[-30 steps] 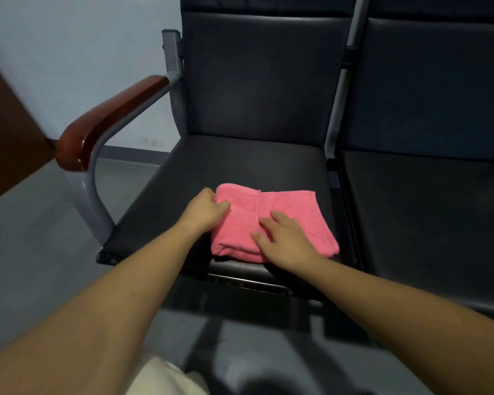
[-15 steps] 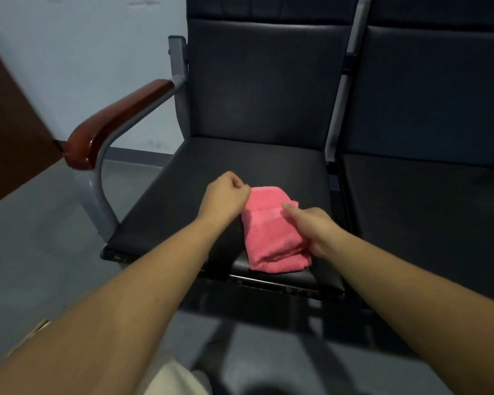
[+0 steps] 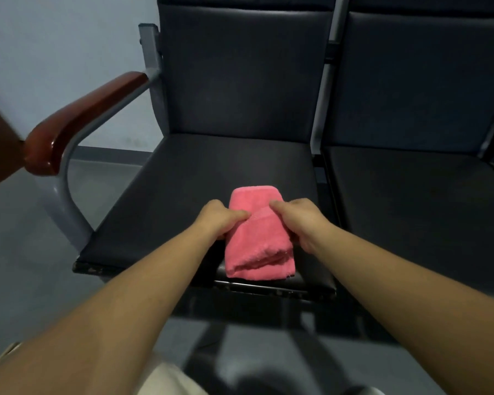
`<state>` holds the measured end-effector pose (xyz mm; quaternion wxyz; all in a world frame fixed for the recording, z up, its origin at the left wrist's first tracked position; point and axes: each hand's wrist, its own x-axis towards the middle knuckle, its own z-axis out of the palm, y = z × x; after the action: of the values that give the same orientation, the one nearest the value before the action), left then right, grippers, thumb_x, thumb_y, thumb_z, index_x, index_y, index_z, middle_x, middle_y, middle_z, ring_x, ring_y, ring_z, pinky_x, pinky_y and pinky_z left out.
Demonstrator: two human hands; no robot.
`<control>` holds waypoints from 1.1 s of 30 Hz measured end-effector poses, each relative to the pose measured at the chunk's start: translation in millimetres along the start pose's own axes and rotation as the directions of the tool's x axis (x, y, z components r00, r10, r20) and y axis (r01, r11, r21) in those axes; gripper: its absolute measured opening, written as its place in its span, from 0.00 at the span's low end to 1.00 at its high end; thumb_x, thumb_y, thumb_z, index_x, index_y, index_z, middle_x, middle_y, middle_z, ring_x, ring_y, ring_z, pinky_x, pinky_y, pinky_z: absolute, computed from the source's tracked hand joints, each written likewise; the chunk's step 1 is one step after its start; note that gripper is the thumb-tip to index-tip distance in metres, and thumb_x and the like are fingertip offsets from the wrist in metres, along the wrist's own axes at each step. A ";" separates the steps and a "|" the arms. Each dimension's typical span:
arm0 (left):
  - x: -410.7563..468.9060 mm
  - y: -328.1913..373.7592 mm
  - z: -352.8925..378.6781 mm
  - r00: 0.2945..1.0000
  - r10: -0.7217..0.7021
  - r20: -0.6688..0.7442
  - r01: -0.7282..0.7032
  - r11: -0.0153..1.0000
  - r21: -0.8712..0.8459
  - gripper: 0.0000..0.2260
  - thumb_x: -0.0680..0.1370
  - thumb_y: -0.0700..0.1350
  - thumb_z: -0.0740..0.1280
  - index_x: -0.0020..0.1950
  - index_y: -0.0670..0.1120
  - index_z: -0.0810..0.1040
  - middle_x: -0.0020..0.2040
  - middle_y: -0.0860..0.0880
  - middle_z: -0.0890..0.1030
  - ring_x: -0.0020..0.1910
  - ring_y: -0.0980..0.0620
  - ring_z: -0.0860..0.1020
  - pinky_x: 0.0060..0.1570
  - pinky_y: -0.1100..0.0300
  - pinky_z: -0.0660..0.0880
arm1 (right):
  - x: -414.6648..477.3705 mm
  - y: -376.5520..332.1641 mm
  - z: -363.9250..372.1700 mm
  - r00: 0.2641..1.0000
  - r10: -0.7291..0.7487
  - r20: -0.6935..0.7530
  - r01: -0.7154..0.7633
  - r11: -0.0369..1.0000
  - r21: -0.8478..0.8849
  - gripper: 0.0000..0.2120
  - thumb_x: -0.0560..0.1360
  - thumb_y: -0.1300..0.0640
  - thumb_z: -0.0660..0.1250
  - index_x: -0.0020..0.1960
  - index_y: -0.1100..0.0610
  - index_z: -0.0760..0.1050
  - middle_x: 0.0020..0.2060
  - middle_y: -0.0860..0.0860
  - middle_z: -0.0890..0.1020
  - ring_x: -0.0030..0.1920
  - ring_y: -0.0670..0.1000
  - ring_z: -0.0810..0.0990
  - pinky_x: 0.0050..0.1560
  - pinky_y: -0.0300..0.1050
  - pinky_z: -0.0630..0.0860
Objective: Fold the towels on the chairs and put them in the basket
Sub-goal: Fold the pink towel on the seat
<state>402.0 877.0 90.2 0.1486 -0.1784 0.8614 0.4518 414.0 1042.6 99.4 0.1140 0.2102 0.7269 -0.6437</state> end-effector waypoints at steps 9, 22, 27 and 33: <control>-0.7 4.2 -3.5 0.988 0.146 0.047 -0.127 0.952 -0.279 0.07 0.77 0.48 0.66 0.52 0.48 0.75 0.51 0.45 0.80 0.46 0.47 0.78 0.42 0.53 0.73 | -2.5 17.7 12.2 0.998 0.054 -0.036 -0.055 0.998 -0.018 0.13 0.75 0.64 0.63 0.58 0.65 0.75 0.46 0.60 0.82 0.40 0.56 0.81 0.36 0.43 0.76; -88.6 -49.1 -185.6 0.935 0.074 -0.346 -0.339 0.465 -0.818 0.13 0.76 0.41 0.68 0.60 0.45 0.75 0.55 0.40 0.82 0.51 0.42 0.82 0.55 0.42 0.80 | -84.3 -70.9 166.6 0.840 -0.165 0.518 -0.024 0.941 0.339 0.12 0.79 0.59 0.63 0.60 0.63 0.76 0.56 0.61 0.83 0.56 0.62 0.82 0.58 0.60 0.78; -153.1 -151.4 -261.3 0.862 -0.165 -0.479 -0.384 0.402 -0.831 0.19 0.77 0.41 0.67 0.68 0.41 0.73 0.53 0.39 0.82 0.46 0.45 0.82 0.45 0.50 0.81 | -162.0 -66.5 283.4 0.769 -0.155 0.621 0.110 0.988 0.110 0.11 0.76 0.62 0.68 0.57 0.65 0.78 0.54 0.63 0.84 0.52 0.62 0.84 0.53 0.59 0.81; -221.6 -276.1 -285.8 0.766 -0.336 -0.549 -0.424 0.378 -0.823 0.10 0.79 0.38 0.64 0.58 0.49 0.73 0.50 0.43 0.80 0.45 0.47 0.81 0.50 0.47 0.79 | -227.9 -10.1 378.9 0.674 -0.080 0.735 0.382 0.888 -0.254 0.11 0.76 0.55 0.71 0.53 0.62 0.78 0.47 0.59 0.83 0.46 0.58 0.82 0.47 0.51 0.78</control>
<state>694.5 531.9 138.8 -0.2939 -0.3466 0.4562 0.7650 571.5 632.8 152.8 0.3383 -0.1752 0.7601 -0.5263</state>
